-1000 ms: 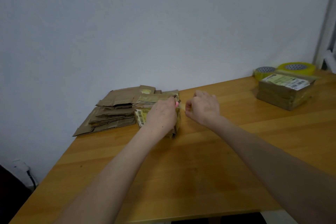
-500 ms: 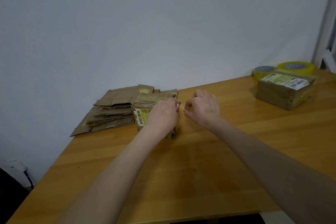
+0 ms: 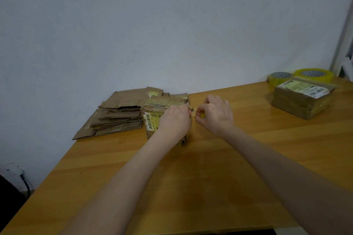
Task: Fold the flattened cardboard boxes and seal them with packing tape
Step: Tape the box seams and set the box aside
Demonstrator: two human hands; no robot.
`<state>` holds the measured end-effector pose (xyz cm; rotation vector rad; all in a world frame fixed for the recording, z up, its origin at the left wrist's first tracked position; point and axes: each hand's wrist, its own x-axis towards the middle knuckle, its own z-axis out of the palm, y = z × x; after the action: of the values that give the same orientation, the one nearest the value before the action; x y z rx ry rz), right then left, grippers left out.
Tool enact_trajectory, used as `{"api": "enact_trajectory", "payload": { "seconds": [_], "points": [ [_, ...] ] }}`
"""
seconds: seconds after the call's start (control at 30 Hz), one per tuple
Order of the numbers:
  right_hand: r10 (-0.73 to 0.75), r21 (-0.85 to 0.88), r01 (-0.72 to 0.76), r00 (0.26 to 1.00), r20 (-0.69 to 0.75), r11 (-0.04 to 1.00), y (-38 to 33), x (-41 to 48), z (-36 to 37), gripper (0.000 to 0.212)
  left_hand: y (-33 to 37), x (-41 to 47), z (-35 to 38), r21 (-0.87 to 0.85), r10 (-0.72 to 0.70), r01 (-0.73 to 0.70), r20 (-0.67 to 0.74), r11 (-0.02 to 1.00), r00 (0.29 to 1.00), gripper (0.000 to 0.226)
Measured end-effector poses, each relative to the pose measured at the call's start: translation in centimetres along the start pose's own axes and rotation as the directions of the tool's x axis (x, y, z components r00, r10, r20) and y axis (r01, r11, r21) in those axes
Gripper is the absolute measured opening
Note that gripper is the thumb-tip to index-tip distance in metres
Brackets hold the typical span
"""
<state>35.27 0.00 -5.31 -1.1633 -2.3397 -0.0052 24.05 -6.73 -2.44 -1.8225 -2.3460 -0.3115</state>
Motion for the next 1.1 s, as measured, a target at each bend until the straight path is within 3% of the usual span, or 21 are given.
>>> {"api": "enact_trajectory", "payload": {
  "seconds": [0.47, 0.73, 1.1],
  "points": [
    [-0.032, -0.025, 0.033, 0.999, 0.025, 0.999, -0.4, -0.1, -0.3, 0.02, 0.7, 0.8, -0.5, 0.065, -0.021, 0.016, 0.076, 0.998, 0.997, 0.021],
    [0.061, 0.037, -0.063, 0.997, 0.054, 0.997, 0.3, 0.1, -0.5, 0.02, -0.6, -0.9, 0.0, -0.134, 0.022, -0.02, 0.014, 0.991, 1.0, 0.023],
    [0.041, 0.023, -0.042, 0.999, 0.022, 0.999, -0.6, 0.1, -0.3, 0.017, 0.0, 0.1, -0.9, 0.027, -0.027, 0.025, 0.077, 0.999, 0.997, 0.02]
  ]
}}
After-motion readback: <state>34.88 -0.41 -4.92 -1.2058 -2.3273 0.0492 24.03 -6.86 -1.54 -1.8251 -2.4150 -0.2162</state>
